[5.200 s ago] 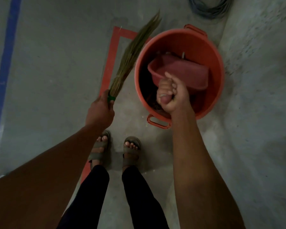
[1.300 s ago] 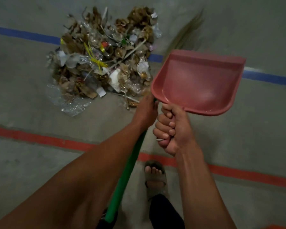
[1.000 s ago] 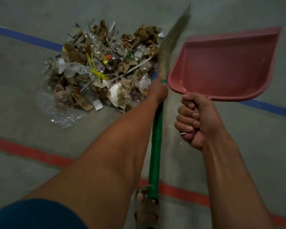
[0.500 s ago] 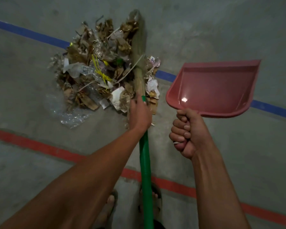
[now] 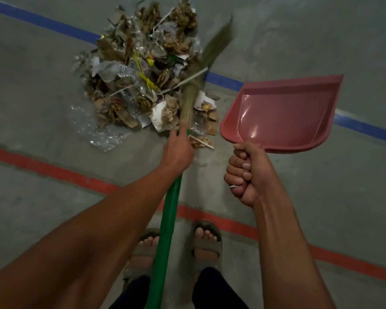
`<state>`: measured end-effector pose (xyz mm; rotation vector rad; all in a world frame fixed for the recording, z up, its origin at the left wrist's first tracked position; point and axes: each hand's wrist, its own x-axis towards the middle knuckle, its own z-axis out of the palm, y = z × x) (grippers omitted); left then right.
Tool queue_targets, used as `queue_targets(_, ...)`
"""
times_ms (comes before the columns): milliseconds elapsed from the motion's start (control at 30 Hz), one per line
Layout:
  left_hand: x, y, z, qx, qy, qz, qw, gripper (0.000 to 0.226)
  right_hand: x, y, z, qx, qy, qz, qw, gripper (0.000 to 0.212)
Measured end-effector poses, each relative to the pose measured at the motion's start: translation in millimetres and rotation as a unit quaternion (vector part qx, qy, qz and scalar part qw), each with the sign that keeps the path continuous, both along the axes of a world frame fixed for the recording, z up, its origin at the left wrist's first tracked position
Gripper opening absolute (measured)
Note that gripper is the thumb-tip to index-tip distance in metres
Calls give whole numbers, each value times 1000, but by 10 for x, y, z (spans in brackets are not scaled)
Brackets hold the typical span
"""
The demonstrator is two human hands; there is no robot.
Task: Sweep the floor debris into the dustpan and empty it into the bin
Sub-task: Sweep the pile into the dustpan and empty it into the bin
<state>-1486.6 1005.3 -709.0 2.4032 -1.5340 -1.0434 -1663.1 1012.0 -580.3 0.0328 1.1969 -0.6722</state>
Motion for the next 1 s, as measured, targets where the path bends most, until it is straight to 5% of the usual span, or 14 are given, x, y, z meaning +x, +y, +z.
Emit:
queue_targets(200,39,504,263,-78,8,-73,994,64,85,292,39,7,-2,14,1000,36)
queue_targets(433,147,884,89,69,-24,-165,984,74,4,494,53,10,17,14,1000,35)
queue_targets(667,344,1006,392,46,-88,-139,985,79,58,686,60,14,9,33,999,34)
queue_targets(1000,618,1537,347,49,-132,-394,908,101,142,862,58,35,29,41,998,34)
